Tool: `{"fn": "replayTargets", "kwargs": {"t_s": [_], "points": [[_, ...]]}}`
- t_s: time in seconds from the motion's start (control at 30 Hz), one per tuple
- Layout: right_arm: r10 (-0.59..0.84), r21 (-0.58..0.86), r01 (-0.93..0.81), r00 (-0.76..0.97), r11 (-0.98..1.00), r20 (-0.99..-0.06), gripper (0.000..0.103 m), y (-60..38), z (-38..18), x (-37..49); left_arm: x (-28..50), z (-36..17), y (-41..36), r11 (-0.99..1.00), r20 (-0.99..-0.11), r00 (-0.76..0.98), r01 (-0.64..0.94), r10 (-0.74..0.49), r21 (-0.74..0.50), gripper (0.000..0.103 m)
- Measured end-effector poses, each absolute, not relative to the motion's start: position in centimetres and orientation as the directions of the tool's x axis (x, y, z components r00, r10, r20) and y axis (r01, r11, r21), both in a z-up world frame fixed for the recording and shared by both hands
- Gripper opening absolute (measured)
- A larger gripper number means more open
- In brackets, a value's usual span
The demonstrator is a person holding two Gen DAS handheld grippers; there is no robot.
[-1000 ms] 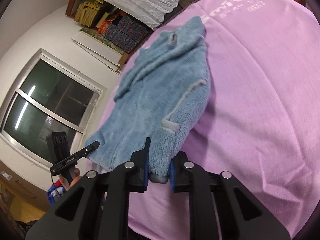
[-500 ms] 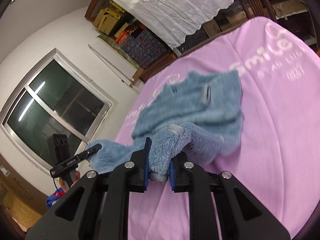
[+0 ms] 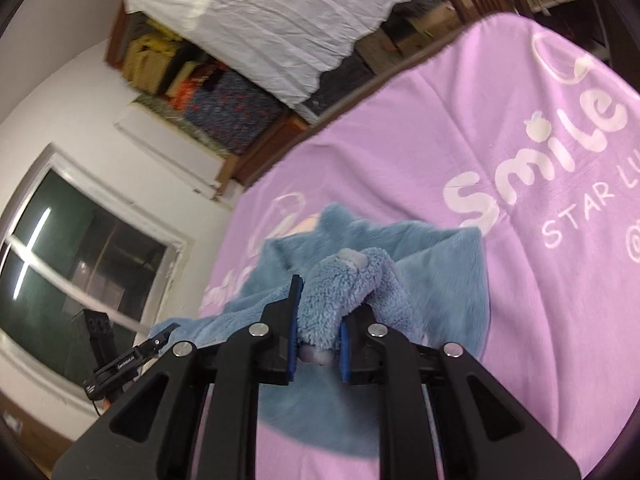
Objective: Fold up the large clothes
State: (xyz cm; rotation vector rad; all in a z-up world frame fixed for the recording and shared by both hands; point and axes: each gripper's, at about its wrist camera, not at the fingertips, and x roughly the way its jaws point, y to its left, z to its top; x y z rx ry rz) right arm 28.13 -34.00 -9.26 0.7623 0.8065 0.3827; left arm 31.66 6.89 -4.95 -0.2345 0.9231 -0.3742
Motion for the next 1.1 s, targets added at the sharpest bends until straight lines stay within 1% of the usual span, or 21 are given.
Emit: {"fn": "replayTargets", "kwargs": {"t_s": [0.13, 0.23, 0.33, 0.43, 0.47, 0.5, 0.53, 0.6, 0.63, 0.67, 0.7, 0.77, 0.87, 0.97, 1.03, 1.1], "points": [[0.56, 0.74, 0.052, 0.618, 0.671, -0.551, 0.015, -34.1, -13.4, 31.1, 35.1, -8.7, 6.8, 0.913, -0.768, 0.498, 0.154, -0.403, -0.379, 0.015], [0.575, 0.751, 0.068, 0.6, 0.656, -0.557, 0.013, -34.3, -15.7, 31.8, 35.9, -10.9, 7.3, 0.896, -0.747, 0.505, 0.147, -0.432, -0.419, 0.016], [0.578, 0.746, 0.047, 0.601, 0.665, -0.553, 0.014, -34.3, -15.7, 31.7, 35.7, -10.6, 7.6, 0.891, -0.735, 0.512, 0.177, -0.446, -0.418, 0.017], [0.58, 0.741, 0.027, 0.603, 0.671, -0.547, 0.017, -34.0, -15.3, 31.6, 35.1, -10.3, 7.9, 0.879, -0.721, 0.512, 0.185, -0.467, -0.439, 0.02], [0.585, 0.745, 0.018, 0.606, 0.667, -0.539, 0.021, -34.0, -15.0, 31.5, 34.9, -9.8, 8.1, 0.871, -0.71, 0.514, 0.191, -0.481, -0.452, 0.024], [0.596, 0.755, 0.005, 0.611, 0.656, -0.522, 0.026, -34.1, -14.6, 31.2, 34.3, -8.9, 8.6, 0.851, -0.681, 0.523, 0.208, -0.513, -0.481, 0.034], [0.61, 0.769, -0.019, 0.621, 0.639, -0.492, 0.03, -34.4, -13.9, 30.7, 33.9, -8.3, 8.9, 0.834, -0.655, 0.531, 0.223, -0.538, -0.505, 0.04], [0.62, 0.774, -0.079, 0.652, 0.628, -0.437, 0.047, -34.9, -12.2, 29.6, 32.7, -6.6, 9.6, 0.803, -0.593, 0.563, 0.252, -0.576, -0.54, 0.073], [0.617, 0.769, -0.102, 0.666, 0.631, -0.418, 0.052, -35.1, -11.4, 29.1, 31.9, -5.7, 10.1, 0.799, -0.563, 0.594, 0.261, -0.575, -0.541, 0.079], [0.609, 0.761, -0.119, 0.682, 0.638, -0.404, 0.058, -35.3, -10.8, 28.7, 31.5, -5.1, 10.3, 0.806, -0.548, 0.62, 0.262, -0.562, -0.532, 0.089], [0.596, 0.75, -0.133, 0.702, 0.648, -0.39, 0.061, -35.6, -10.1, 28.2, 30.7, -4.3, 10.8, 0.821, -0.525, 0.663, 0.258, -0.534, -0.509, 0.092], [0.575, 0.744, -0.137, 0.728, 0.654, -0.372, 0.062, -36.3, -9.5, 27.4, 30.4, -4.0, 11.3, 0.828, -0.516, 0.681, 0.254, -0.52, -0.499, 0.092], [0.559, 0.75, -0.102, 0.733, 0.653, -0.387, 0.062, -36.9, -10.2, 27.4, 31.3, -5.2, 11.9, 0.834, -0.552, 0.666, 0.205, -0.502, -0.512, 0.092], [0.508, 0.711, -0.048, 0.733, 0.702, -0.452, 0.062, -36.7, -11.2, 27.9, 33.0, -6.6, 11.6, 0.835, -0.596, 0.626, 0.175, -0.503, -0.521, 0.09], [0.485, 0.685, -0.032, 0.731, 0.728, -0.481, 0.062, -36.1, -11.5, 28.6, 34.2, -7.2, 11.1, 0.863, -0.627, 0.631, 0.143, -0.456, -0.484, 0.089], [0.46, 0.658, -0.013, 0.725, 0.753, -0.512, 0.062, -35.7, -11.9, 29.5, 35.1, -7.3, 10.7, 0.872, -0.644, 0.626, 0.126, -0.44, -0.473, 0.088]]}}
